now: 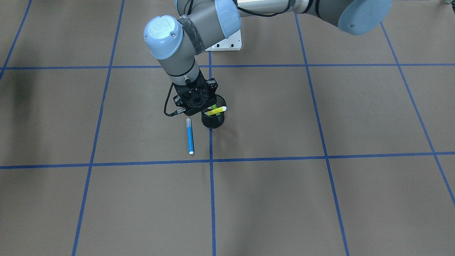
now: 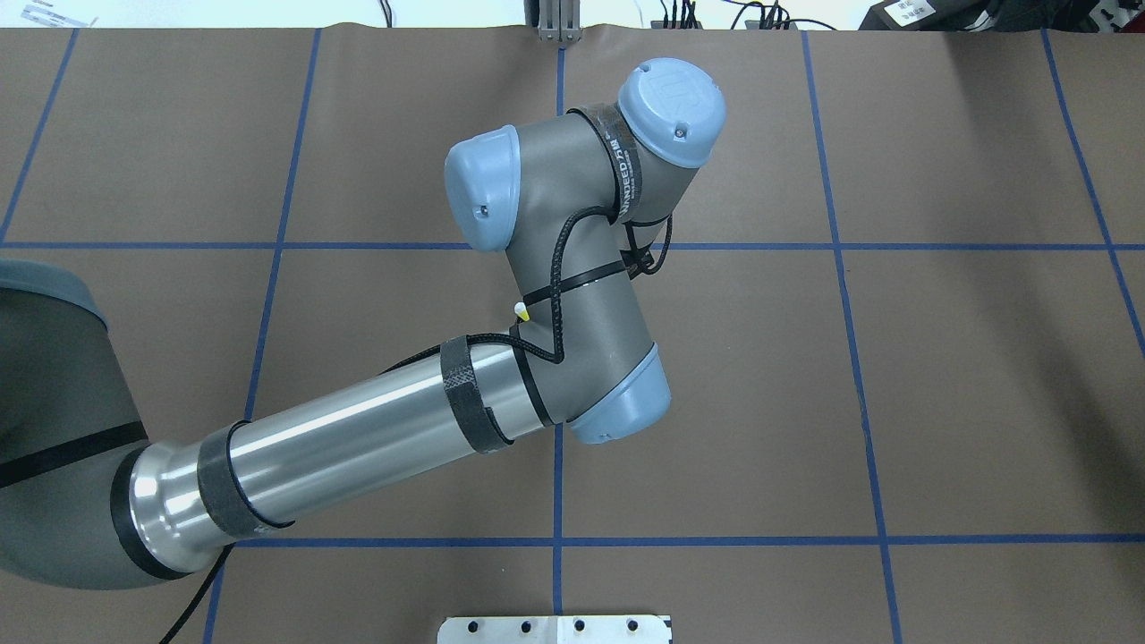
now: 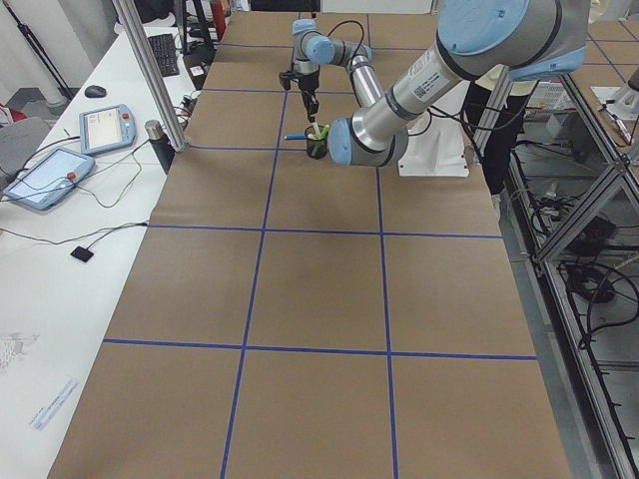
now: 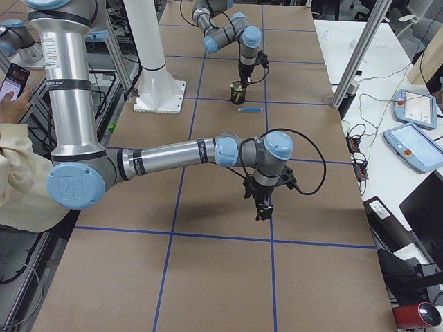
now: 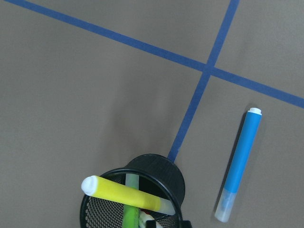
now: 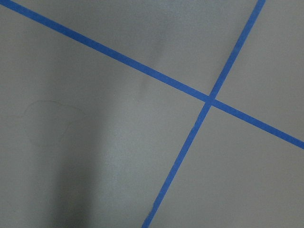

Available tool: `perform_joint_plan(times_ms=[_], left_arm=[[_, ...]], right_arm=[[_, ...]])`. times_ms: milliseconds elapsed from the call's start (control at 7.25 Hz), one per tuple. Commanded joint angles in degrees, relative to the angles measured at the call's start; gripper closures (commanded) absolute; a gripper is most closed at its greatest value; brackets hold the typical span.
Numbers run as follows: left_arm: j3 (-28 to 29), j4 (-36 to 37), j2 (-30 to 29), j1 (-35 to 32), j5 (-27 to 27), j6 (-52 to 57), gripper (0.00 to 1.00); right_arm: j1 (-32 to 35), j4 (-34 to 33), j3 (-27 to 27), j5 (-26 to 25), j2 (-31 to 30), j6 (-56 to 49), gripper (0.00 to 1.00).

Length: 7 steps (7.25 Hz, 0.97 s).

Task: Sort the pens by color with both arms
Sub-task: 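Lower the left gripper and grasp the red-capped white marker, then lift the red-capped marker out of the cup with the left gripper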

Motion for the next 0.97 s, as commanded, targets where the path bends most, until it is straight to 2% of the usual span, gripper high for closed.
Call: perform_joint_plan(times_ms=[0, 552, 828], left_arm=[[-4.5, 6.0, -0.1, -0.6, -0.1, 4.5, 1.00], [-6.6, 8.5, -2.1, -4.8, -0.6, 7.4, 1.00], [-6.5, 8.5, -3.0, -8.6, -4.3, 7.9, 1.00]], right_arm=[[0.0, -0.2, 0.0, 0.0, 0.1, 0.0, 0.01], [0.0, -0.2, 0.0, 0.8, 0.1, 0.0, 0.01], [0.0, -0.2, 0.0, 0.8, 0.1, 0.0, 0.01]])
